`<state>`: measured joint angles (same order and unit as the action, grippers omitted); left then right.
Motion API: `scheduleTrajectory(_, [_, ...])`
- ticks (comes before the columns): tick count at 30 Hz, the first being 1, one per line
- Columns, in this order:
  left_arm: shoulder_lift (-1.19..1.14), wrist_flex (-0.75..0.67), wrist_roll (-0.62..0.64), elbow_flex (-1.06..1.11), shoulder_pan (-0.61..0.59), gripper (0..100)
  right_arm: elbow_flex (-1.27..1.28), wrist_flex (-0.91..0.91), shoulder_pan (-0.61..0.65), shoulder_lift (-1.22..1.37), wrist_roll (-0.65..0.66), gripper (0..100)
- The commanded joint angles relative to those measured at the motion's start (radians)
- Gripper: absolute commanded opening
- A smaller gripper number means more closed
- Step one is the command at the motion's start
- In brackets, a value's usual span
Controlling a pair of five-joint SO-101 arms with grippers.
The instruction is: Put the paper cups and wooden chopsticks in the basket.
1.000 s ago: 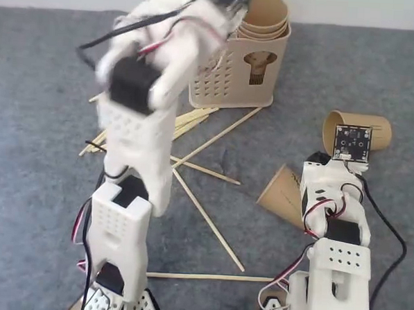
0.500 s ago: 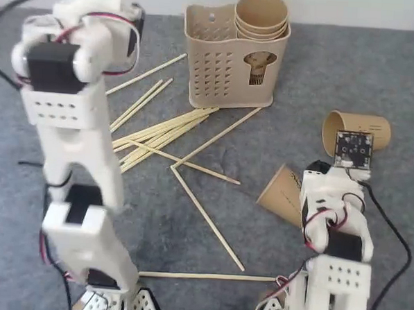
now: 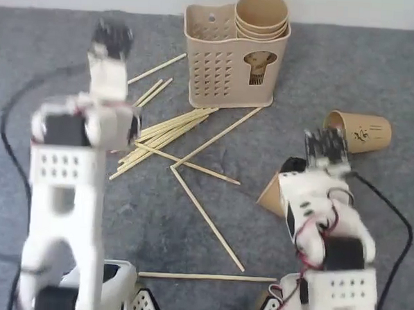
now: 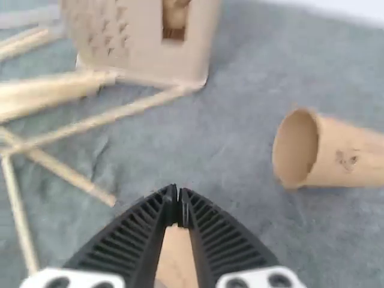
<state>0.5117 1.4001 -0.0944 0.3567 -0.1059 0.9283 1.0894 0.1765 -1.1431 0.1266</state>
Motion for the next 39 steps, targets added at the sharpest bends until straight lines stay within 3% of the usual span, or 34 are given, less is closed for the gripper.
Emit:
scheduleTrajectory(1, [0.272,-0.218,0.021,0.441,-0.005,9,-0.252,0.062,0.038,0.263,-0.032,0.9])
scheduleTrajectory(7, [0.302,-0.474,0.015,0.766,-0.002,9,-0.480,0.125,0.105,0.527,-0.087,1.3])
scheduleTrajectory(12, [0.173,-0.595,-0.038,0.776,-0.011,9,-0.551,0.147,0.096,0.730,-0.157,7.0])
scheduleTrajectory(23, [-0.203,-0.589,-0.048,0.581,-0.011,9,-0.703,0.223,0.041,1.010,-0.155,14.0])
scheduleTrajectory(39, [-0.203,-0.575,-0.049,0.576,-0.011,9,-0.664,0.294,-0.163,1.009,0.011,15.6])
